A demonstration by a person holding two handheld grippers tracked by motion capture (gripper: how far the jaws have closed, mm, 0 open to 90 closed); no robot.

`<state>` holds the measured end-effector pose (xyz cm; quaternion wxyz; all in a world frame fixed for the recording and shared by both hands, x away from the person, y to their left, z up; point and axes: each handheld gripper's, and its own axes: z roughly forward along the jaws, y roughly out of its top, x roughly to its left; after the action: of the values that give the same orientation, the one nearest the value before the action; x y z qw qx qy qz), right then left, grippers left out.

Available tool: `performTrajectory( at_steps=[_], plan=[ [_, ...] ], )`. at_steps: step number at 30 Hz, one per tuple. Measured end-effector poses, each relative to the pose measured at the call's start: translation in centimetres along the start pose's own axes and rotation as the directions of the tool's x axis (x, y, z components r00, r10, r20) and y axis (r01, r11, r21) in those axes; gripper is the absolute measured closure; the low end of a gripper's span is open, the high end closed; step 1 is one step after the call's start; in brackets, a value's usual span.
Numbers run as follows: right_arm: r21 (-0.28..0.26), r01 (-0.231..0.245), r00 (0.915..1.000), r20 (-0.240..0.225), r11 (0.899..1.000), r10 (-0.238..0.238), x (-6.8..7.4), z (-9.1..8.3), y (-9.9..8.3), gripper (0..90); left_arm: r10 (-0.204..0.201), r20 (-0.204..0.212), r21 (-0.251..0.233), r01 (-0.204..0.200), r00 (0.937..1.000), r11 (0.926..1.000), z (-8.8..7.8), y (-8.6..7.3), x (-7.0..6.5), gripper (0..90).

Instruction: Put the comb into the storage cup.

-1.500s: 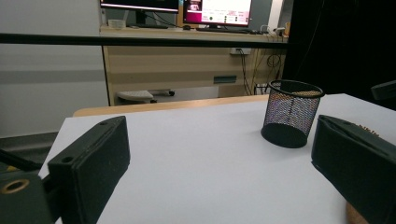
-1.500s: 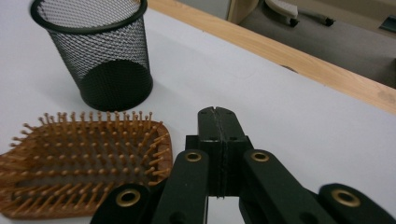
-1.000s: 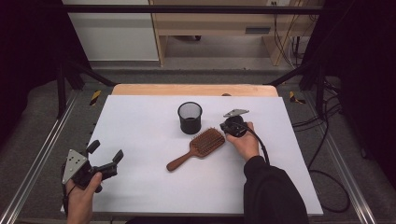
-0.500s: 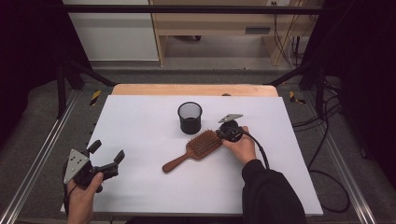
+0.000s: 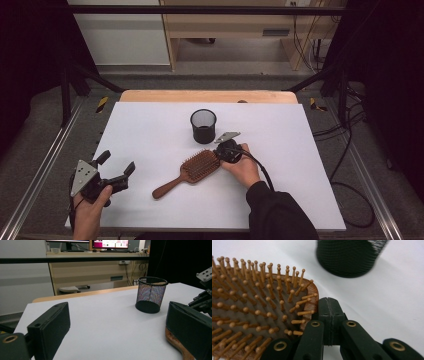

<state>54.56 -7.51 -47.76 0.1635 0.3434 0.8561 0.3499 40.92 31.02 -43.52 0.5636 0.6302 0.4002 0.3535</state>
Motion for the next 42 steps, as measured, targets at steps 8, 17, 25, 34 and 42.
performTrajectory(
  at_steps=[8,17,25,34,42],
  plan=[
    [-0.01,0.025,0.9981,-0.056,1.0,-0.026,2.8,0.4,0.4,90.0,0.006,0.0,0.004,-0.006,1.0,1.0,0.0,0.0,-0.2,5.6],
    [-0.078,-0.034,0.9994,-0.01,0.996,0.034,2.1,-0.9,0.2,90.0,-0.002,0.0,0.007,0.002,1.0,1.0,-0.1,0.0,-0.1,5.6],
    [-0.2,-0.093,0.9951,0.015,0.975,0.098,0.3,-5.4,-1.8,82.5,-0.003,0.008,0.034,0.003,1.0,0.9994,-0.2,-0.1,-0.4,5.5],
    [-0.295,-0.177,0.98,0.035,0.939,0.196,-1.8,-11.5,-6.1,41.5,-0.027,0.017,0.056,0.026,0.9995,0.9981,-0.3,0.6,-1.1,4.9],
    [-0.366,-0.215,0.9545,0.117,0.906,0.274,-3.3,-14.8,-10.6,8.0,0.02,0.057,0.149,-0.029,0.9981,0.9885,0.7,2.3,-2.9,4.9]
  ],
)
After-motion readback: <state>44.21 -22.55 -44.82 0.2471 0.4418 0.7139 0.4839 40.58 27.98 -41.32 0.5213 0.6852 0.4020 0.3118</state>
